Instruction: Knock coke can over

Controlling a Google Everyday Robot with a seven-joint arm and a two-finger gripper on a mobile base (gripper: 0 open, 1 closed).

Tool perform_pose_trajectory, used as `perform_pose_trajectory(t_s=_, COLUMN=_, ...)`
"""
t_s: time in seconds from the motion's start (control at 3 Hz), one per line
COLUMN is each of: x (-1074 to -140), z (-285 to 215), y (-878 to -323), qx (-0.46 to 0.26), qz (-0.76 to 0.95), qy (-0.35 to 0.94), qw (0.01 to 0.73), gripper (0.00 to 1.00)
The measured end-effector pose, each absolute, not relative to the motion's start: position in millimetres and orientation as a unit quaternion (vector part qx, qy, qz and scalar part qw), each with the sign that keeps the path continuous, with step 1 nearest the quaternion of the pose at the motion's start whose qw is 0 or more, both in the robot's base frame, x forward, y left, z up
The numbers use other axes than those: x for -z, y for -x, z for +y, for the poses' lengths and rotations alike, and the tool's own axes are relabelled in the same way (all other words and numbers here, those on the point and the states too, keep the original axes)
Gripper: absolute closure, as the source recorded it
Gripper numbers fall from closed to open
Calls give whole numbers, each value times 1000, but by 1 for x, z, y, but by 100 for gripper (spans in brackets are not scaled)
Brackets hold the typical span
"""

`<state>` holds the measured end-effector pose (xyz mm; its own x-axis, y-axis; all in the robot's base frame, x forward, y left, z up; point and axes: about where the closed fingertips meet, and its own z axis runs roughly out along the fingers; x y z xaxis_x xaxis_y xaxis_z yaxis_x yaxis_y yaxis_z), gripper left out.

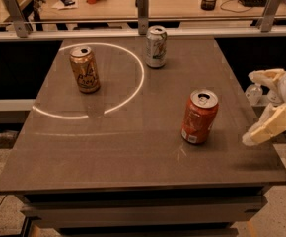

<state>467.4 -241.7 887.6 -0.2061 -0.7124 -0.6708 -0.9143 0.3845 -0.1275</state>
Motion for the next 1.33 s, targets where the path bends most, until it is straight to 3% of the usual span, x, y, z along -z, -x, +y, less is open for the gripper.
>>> perform_pose_trajectory(t_s=0.67, x=-894, z=-226, y=-441, qx=-325, qz=635, qy=467, qw=522, gripper=0)
perform_pose_trajectory(t_s=1.0, x=-921, z=-226, y=-426, qx=-388, qz=586, qy=404, qw=586, gripper=0)
perform_pose_trajectory(t_s=1.33, x=-932, z=-224, y=-424, qx=-402, qz=572, qy=391, qw=598, gripper=0)
